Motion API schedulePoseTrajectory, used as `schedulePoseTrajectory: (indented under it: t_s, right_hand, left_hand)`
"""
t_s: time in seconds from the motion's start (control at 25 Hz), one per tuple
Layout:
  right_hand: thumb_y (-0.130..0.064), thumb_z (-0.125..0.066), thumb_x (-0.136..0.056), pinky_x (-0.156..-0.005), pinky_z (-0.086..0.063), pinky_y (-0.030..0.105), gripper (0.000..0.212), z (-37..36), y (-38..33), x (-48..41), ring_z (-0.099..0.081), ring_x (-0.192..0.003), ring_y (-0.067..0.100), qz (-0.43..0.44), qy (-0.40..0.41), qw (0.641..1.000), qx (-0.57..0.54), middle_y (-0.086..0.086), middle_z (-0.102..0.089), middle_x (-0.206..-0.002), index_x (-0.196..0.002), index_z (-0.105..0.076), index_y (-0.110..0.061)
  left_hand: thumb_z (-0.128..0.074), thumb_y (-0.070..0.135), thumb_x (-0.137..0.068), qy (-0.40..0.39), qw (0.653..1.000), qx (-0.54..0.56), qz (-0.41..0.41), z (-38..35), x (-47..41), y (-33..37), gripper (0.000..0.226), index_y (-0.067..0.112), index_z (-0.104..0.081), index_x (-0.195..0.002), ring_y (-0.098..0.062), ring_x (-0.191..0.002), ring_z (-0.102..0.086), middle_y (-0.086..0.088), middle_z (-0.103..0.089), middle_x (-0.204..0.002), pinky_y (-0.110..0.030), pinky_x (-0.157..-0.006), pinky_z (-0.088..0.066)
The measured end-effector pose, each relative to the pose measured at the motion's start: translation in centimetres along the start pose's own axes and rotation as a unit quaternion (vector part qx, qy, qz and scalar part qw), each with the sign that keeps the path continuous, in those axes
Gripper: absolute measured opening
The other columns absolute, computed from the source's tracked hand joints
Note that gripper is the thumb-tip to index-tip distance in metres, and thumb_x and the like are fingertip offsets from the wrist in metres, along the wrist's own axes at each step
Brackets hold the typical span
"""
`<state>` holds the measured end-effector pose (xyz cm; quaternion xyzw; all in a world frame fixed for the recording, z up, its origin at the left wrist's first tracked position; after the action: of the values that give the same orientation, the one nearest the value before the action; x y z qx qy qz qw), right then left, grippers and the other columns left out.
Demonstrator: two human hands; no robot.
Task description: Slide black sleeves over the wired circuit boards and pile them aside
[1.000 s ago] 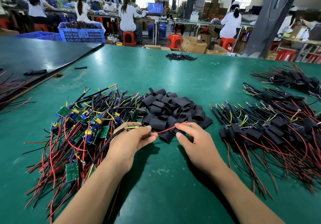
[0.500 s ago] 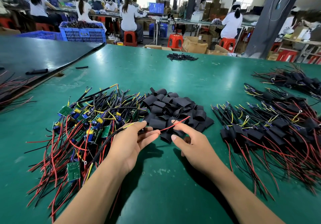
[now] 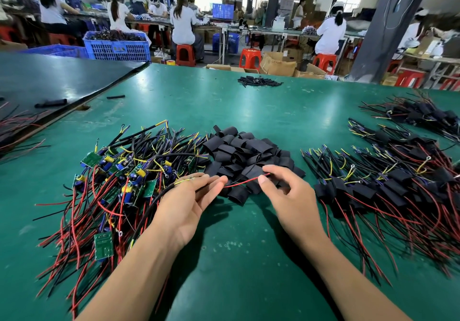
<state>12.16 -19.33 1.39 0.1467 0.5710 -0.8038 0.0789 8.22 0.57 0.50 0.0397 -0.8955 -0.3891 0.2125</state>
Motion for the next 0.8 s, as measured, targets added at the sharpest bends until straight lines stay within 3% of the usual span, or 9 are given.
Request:
schedulePoseTrajectory:
  t_s: [0.16, 0.24, 0.36, 0.64, 0.8]
  right_hand:
    - [-0.016, -0.081, -0.082, -0.054, -0.038, 0.013, 0.030, 0.0, 0.1, 0.1, -0.041, -0.055, 0.009, -0.048, -0.067, 0.988, -0.129, -0.016, -0.060, -0.068, -0.107, -0.071, -0.028]
    - [-0.011, -0.079, -0.083, -0.052, -0.038, 0.015, 0.031, -0.6, -0.1, 0.3, -0.040, -0.055, 0.012, -0.061, -0.111, 0.980, -0.155, -0.007, -0.057, -0.068, -0.108, -0.070, -0.027]
    - [-0.008, -0.076, -0.085, -0.052, -0.040, 0.015, 0.025, -1.3, -0.4, 0.4, -0.046, -0.053, 0.009, -0.058, -0.154, 0.969, -0.184, -0.011, -0.063, -0.066, -0.107, -0.072, -0.018]
    - [-0.020, -0.070, -0.093, -0.049, -0.033, 0.016, 0.009, -1.9, 0.0, 0.9, -0.040, -0.051, 0.007, -0.063, -0.194, 0.965, -0.166, -0.010, -0.053, -0.056, -0.099, -0.076, -0.021]
    - [-0.019, -0.071, -0.092, -0.049, -0.028, 0.016, 0.013, -2.1, 0.1, 1.1, -0.034, -0.053, 0.010, -0.078, -0.221, 0.957, -0.168, 0.008, -0.049, -0.067, -0.103, -0.077, -0.021]
  left_hand:
    - [-0.053, 0.006, -0.100, 0.006, 0.998, -0.061, -0.016, -0.1, 0.2, 0.0, 0.010, 0.004, -0.057, -0.092, -0.020, -0.063, -0.074, -0.013, -0.073, -0.074, -0.023, -0.053, -0.058]
    - [-0.055, 0.006, -0.099, 0.000, 0.997, -0.078, -0.010, -0.1, 0.4, -0.2, 0.008, 0.005, -0.059, -0.093, -0.021, -0.060, -0.073, -0.012, -0.071, -0.069, -0.022, -0.049, -0.056]
    - [-0.059, 0.005, -0.097, -0.030, 0.993, -0.110, -0.007, -0.5, 0.8, -0.2, 0.002, 0.004, -0.060, -0.095, -0.020, -0.056, -0.071, -0.010, -0.070, -0.067, -0.022, -0.048, -0.056]
    - [-0.073, 0.007, -0.084, -0.082, 0.977, -0.192, -0.037, -1.2, 1.3, -0.4, 0.025, 0.004, -0.057, -0.102, -0.017, -0.050, -0.065, -0.014, -0.072, -0.078, -0.022, -0.048, -0.056]
    - [-0.078, 0.017, -0.076, -0.094, 0.975, -0.200, -0.034, -1.4, 1.3, -0.4, 0.025, 0.007, -0.060, -0.091, -0.017, -0.051, -0.064, -0.010, -0.069, -0.072, -0.021, -0.048, -0.055]
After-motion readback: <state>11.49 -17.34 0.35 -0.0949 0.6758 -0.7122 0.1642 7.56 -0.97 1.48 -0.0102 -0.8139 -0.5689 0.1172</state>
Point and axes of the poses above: each hand's wrist, its own x-axis away from the middle knuckle, its own z-axis out of the back of the hand, y = z × x, the point moved 5 cm from there along -x, towards the middle knuckle
